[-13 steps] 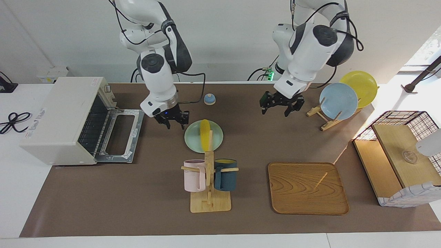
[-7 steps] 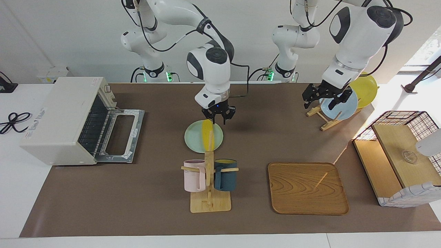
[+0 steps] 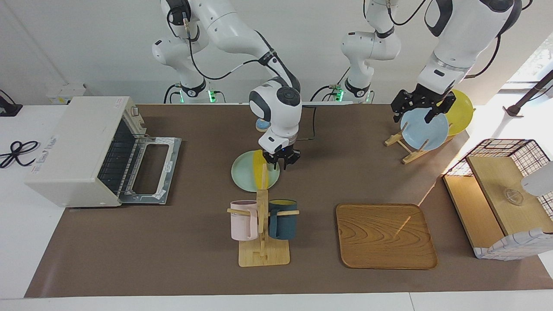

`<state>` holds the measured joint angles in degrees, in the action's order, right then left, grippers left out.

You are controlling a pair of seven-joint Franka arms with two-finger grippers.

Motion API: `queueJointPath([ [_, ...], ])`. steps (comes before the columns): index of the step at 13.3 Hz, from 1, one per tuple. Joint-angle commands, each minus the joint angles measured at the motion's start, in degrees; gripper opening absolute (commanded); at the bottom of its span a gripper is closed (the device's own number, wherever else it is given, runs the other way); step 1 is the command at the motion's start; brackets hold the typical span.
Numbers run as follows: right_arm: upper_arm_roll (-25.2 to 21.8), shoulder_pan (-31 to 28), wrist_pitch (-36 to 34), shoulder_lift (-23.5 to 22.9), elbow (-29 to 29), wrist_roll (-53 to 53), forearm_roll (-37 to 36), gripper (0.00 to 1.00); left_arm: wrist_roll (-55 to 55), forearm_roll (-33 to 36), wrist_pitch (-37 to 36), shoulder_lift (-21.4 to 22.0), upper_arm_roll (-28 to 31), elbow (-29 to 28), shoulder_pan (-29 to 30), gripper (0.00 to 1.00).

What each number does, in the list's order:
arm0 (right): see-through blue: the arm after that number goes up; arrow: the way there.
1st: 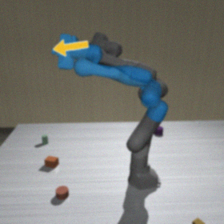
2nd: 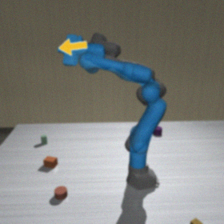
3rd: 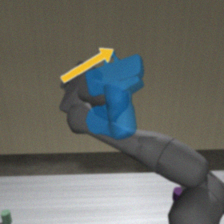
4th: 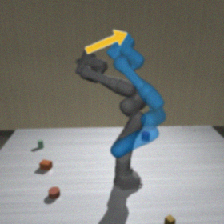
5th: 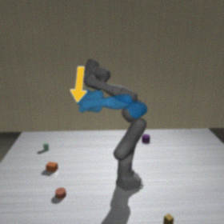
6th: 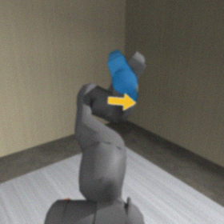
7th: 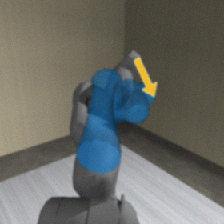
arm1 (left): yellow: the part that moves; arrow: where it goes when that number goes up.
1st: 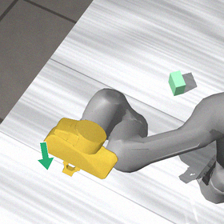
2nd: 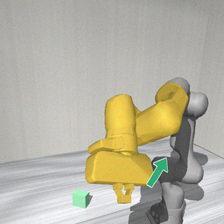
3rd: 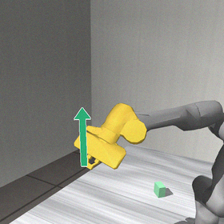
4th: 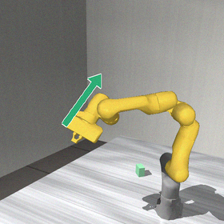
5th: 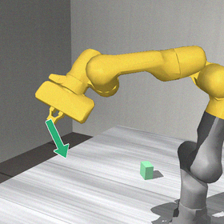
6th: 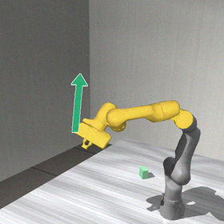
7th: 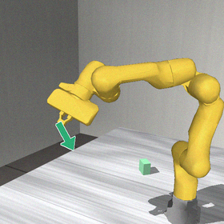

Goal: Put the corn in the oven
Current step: 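Carry the corn with the right gripper into the open oven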

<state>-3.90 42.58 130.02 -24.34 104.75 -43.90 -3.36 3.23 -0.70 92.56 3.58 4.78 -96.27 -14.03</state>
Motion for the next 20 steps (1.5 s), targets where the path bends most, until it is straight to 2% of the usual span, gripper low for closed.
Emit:
queueJointPath([
  [1,-0.2,0.1,3.2,1.9,4.3,-0.2,-0.7,0.34,-0.2,1.9,-2.0,0.7,-0.6,0.6,0.5,1.0],
  [3,-0.1,0.0,3.0,1.9,4.5,-0.1,-0.7,0.0,-0.2,1.9,-3.1,1.1,-0.6,0.6,0.4,1.0],
  [5,-0.4,0.1,-0.1,1.9,3.3,0.2,-1.4,0.0,-0.2,1.8,-3.0,1.0,-0.6,1.3,0.4,1.0],
  [8,-0.2,-0.7,-17.6,1.5,-7.8,0.8,-9.8,0.0,-0.2,1.5,-4.4,-0.8,-0.9,5.0,0.8,1.0],
  [9,-0.5,-1.2,-21.8,1.6,-9.9,1.6,-10.1,0.0,-0.2,1.4,-4.8,-2.1,-1.6,6.3,1.9,1.0],
  [10,-0.7,-3.2,-23.8,2.8,-9.7,3.5,-10.0,0.0,-0.3,1.4,-5.0,-2.3,-2.6,6.9,3.0,1.0],
  [12,-0.5,-9.2,-24.7,8.4,-5.6,7.2,-9.6,0.0,-0.3,1.4,-4.5,-2.5,-4.9,6.4,5.0,1.0],
  [15,-0.6,-18.3,-24.7,16.0,3.3,14.4,-9.3,0.0,-0.7,1.4,-4.3,-2.1,-4.9,5.3,5.0,1.0],
  [20,-0.6,-31.4,-24.5,20.0,9.0,21.1,-9.3,0.0,-0.2,1.1,-3.0,-1.7,-5.0,4.2,4.4,1.0],
])
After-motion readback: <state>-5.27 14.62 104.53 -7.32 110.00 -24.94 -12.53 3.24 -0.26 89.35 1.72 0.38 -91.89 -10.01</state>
